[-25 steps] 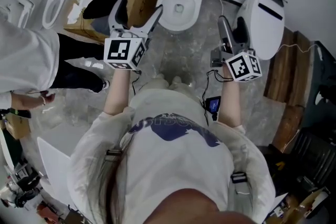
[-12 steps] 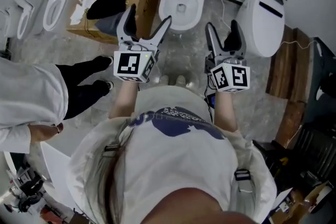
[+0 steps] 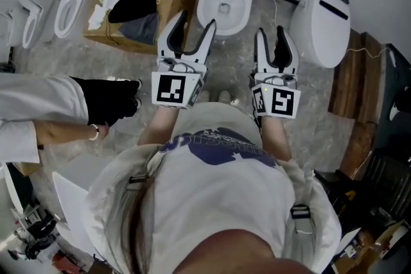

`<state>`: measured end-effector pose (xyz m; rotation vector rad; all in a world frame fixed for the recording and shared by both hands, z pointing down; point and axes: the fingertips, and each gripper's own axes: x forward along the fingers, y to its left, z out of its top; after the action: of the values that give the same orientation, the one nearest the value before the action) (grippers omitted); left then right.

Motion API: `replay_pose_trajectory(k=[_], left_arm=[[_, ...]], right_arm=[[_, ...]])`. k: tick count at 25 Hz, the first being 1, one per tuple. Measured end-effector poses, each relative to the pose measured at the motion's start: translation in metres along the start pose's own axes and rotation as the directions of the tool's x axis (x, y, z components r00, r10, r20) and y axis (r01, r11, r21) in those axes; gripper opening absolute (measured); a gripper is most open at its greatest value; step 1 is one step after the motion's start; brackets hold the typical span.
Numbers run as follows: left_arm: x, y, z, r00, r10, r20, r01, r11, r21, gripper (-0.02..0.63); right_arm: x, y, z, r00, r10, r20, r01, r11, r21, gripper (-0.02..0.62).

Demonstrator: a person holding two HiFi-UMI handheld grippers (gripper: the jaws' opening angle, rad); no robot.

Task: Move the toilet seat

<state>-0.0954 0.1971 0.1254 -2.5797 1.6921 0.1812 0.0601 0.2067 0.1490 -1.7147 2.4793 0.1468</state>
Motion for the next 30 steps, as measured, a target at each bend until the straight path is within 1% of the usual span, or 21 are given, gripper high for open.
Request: replay_pose_trajectory(k=[1, 3, 5, 6, 9, 12, 14, 18, 20, 24, 26, 30], left_arm=[[-0.002, 0.001, 0.002, 1.0, 0.012, 0.009, -0.012, 1.0, 0.004, 0.206], [-0.007, 0.003, 0.004, 0.999, 0.051, 0.014, -0.051, 0.998, 0.02, 0.111], [-0.012, 0.005, 0.007, 0.996, 0.074, 0.039, -0.076, 0.997, 0.03, 0.021], [-0.014, 0.006, 0.008, 0.996, 0.078, 0.052, -0.08, 0.996, 0.031, 0.003], [-0.016, 0.007, 0.01, 0.994, 0.094, 0.056, -0.096, 0.995, 0.037, 0.0], [-0.018, 0.007, 0.012, 0.993, 0.097, 0.072, -0.101, 0.994, 0.053, 0.0], [-0.018, 0.008, 0.017, 0.991, 0.098, 0.094, -0.104, 0.993, 0.061, 0.0], [-0.018, 0.01, 0.023, 0.99, 0.105, 0.091, -0.111, 0.992, 0.064, -0.002], [-0.019, 0.01, 0.02, 0.991, 0.102, 0.084, -0.107, 0.993, 0.056, -0.002], [-0.015, 0.01, 0.029, 0.99, 0.079, 0.114, -0.085, 0.995, 0.045, -0.002], [-0.014, 0.007, 0.022, 0.994, 0.057, 0.097, -0.063, 0.996, 0.056, -0.002], [-0.011, -0.001, 0.005, 0.999, 0.018, 0.032, -0.021, 0.995, 0.094, -0.004]], right_arm=[[-0.001, 0.0, 0.002, 1.0, -0.013, 0.005, 0.014, 1.0, -0.019, 0.182], [-0.004, -0.002, 0.006, 0.999, -0.046, 0.015, 0.047, 0.996, -0.07, 0.148], [-0.007, -0.004, 0.011, 0.997, -0.076, 0.025, 0.078, 0.991, -0.112, 0.115], [-0.008, -0.005, 0.014, 0.995, -0.089, 0.032, 0.093, 0.988, -0.125, 0.095], [-0.012, -0.01, 0.02, 0.992, -0.116, 0.049, 0.122, 0.982, -0.143, 0.038], [-0.013, -0.012, 0.023, 0.99, -0.132, 0.057, 0.139, 0.978, -0.155, 0.009], [-0.013, -0.013, 0.025, 0.988, -0.14, 0.065, 0.149, 0.975, -0.162, 0.009], [-0.015, -0.014, 0.03, 0.986, -0.144, 0.079, 0.155, 0.976, -0.154, 0.009], [-0.014, -0.011, 0.033, 0.986, -0.143, 0.085, 0.154, 0.977, -0.149, 0.009], [-0.011, -0.005, 0.036, 0.986, -0.136, 0.096, 0.149, 0.978, -0.145, 0.009], [-0.009, -0.003, 0.034, 0.987, -0.132, 0.089, 0.143, 0.979, -0.145, 0.009], [-0.007, 0.004, 0.02, 0.993, -0.115, 0.024, 0.117, 0.979, -0.165, 0.006]])
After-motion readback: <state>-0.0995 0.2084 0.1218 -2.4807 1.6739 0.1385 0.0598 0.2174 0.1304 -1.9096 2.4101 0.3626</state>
